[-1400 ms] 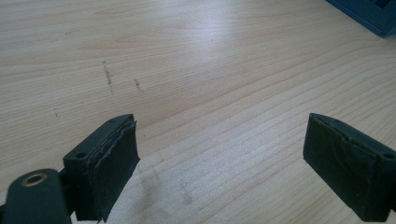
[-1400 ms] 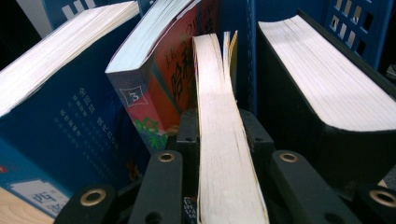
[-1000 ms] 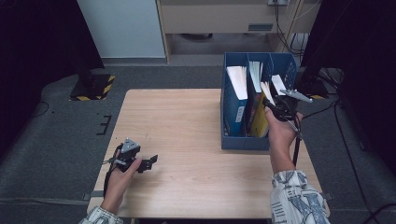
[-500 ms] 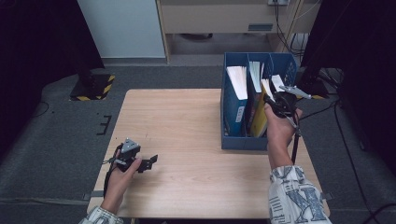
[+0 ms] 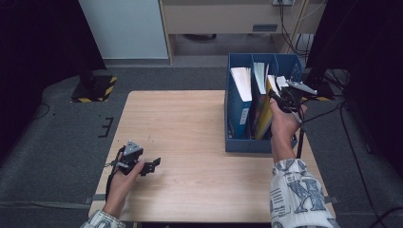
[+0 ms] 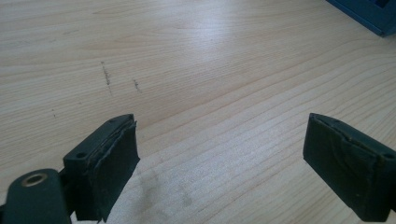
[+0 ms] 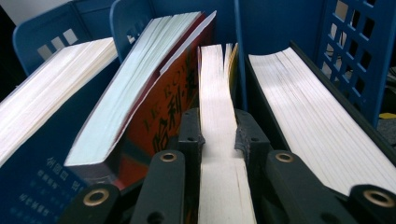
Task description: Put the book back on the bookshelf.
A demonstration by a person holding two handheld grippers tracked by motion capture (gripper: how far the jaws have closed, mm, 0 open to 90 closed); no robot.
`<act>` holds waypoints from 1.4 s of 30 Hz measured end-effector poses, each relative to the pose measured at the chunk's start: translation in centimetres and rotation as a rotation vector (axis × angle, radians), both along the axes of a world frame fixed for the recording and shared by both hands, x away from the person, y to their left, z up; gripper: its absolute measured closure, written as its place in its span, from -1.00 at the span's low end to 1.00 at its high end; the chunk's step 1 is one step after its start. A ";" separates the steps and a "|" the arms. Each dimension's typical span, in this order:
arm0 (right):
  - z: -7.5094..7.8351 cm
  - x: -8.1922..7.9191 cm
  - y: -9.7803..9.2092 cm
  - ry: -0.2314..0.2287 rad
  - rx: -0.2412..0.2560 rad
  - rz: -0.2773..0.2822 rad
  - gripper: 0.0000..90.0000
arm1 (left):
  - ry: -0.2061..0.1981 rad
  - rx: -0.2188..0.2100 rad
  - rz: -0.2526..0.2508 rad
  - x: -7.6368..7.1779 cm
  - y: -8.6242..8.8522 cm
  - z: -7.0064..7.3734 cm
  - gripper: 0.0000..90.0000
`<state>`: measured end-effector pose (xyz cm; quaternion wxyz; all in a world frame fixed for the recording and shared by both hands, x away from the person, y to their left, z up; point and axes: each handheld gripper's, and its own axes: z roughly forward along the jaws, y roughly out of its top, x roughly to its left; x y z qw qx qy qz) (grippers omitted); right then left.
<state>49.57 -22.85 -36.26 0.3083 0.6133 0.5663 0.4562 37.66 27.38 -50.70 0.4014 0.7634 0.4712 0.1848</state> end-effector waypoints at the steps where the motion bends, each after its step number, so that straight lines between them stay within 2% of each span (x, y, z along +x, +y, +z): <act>1: -0.1 0.1 0.0 0.000 0.002 -0.002 0.68 | 0.000 0.000 0.000 0.0 0.0 0.0 -0.79; 7: -0.4 0.6 -0.1 0.008 0.008 -0.007 0.68 | 0.000 0.000 -0.001 0.0 0.0 0.0 -0.79; 28: 0.0 2.1 0.1 0.006 -0.020 -0.008 0.68 | 0.001 -0.001 -0.002 0.0 0.0 0.0 -0.79; 42: -0.7 2.8 0.3 0.006 -0.028 -0.004 0.67 | 0.003 0.000 -0.006 0.1 -0.1 0.0 -0.79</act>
